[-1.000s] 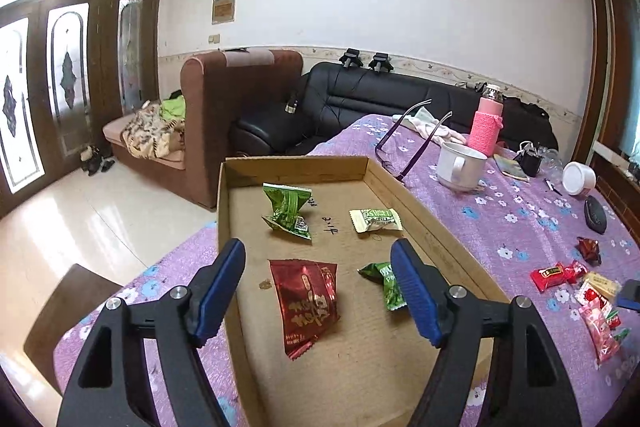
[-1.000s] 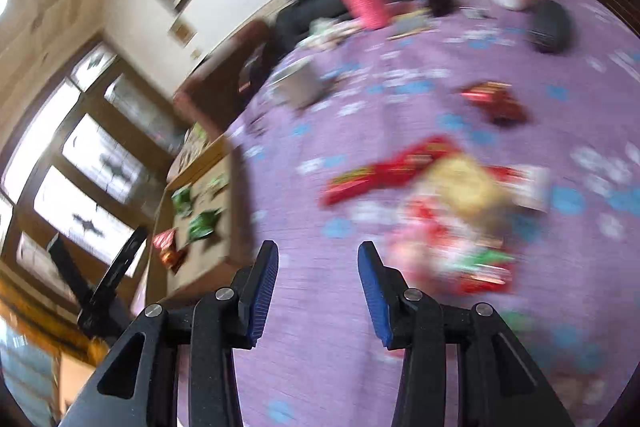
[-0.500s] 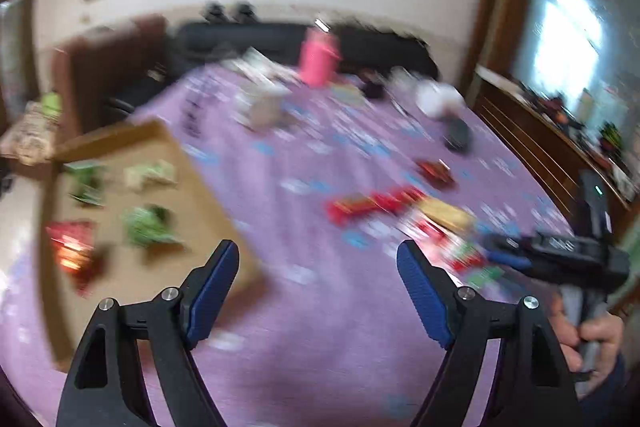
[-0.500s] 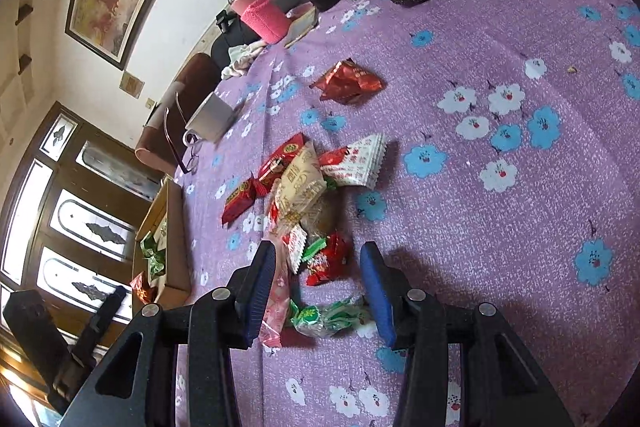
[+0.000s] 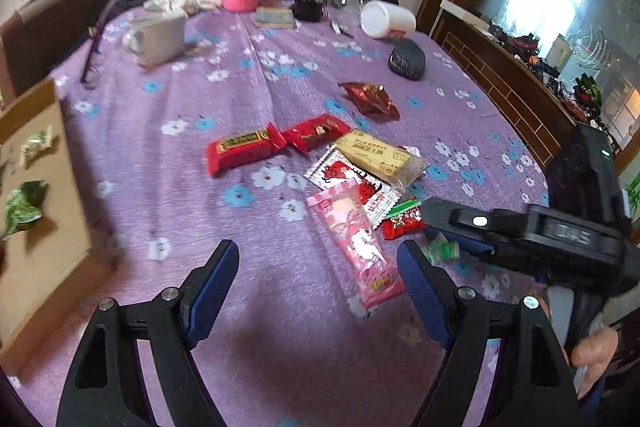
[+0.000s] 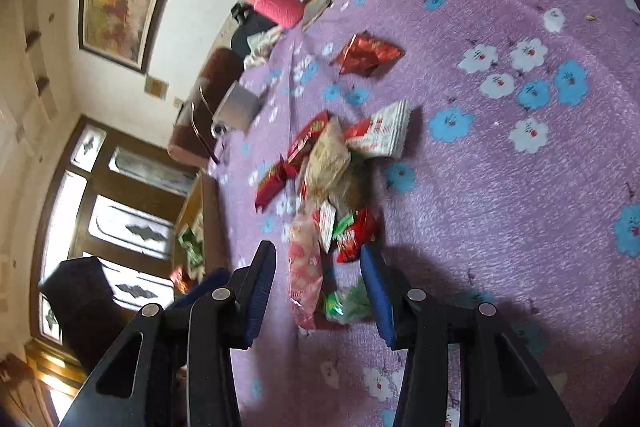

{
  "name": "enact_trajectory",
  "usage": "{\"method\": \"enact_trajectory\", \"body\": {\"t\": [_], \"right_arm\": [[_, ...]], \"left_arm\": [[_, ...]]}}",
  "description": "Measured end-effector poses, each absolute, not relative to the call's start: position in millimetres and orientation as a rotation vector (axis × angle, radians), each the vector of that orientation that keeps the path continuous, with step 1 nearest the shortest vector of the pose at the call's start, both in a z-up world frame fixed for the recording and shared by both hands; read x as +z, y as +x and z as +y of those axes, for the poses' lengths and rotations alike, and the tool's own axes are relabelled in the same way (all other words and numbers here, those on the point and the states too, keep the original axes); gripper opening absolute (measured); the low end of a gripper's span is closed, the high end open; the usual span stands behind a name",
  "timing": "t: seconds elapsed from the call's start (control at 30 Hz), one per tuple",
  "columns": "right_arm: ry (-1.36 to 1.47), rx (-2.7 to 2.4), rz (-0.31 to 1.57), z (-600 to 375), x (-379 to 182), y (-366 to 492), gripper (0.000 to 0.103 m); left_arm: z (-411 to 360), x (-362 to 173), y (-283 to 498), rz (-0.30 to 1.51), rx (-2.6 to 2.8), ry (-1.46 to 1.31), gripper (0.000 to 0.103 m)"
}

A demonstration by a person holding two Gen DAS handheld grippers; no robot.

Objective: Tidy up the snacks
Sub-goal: 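Move the left gripper back to the table and grasp the pink My Melody bar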

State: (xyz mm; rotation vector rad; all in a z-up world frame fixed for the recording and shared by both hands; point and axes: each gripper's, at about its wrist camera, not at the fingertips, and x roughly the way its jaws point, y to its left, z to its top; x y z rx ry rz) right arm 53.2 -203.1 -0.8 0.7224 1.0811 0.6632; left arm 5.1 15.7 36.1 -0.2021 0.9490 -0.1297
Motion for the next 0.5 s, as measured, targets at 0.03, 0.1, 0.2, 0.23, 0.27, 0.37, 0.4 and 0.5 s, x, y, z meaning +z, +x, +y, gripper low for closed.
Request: {"method": "enact_trajectory", "body": {"t": [0.03,0.1,0.2,0.23,0.27,0.37,0.4,0.5], "right_arm": [[0.729,0.645,1.068,-207.2,0.5,52.9,0.047],[0.752,0.612,1.043,-216.0,1.9,52.2,0.048],[0.778,0.611,1.028,-221.6,3.4,53.3,0.05],[0.776,0.61,1.027,-221.3,4.1,53.1,0.05],[0.771,0.613,1.03,-220.2,4.4,52.9,0.05],[0.748,0.63,1.052,-214.0,3.2,52.6,0.05],[0.742,0.632,1.058,-212.3,2.1,52.6,0.05],[0.72,0.637,1.081,-206.5,-0.3,52.8,0.05]], "left_arm": [[13.8,32.4,11.8,0.972,-0.142,-0.214,0.08],[9.7,23.8,21.8,1.01,-0.165,-0.242,0.08],[-2.0,13.7,31.5,1.03,-0.162,-0.218,0.08],[-6.7,10.6,33.8,1.032,-0.164,-0.204,0.079],[-9.7,8.8,35.4,1.032,-0.168,-0.196,0.074],[-18.1,6.2,36.2,1.014,-0.16,-0.139,0.061],[-18.2,6.5,35.8,1.006,-0.152,-0.125,0.057],[-10.6,6.4,35.2,0.986,-0.122,-0.106,0.03]]}}
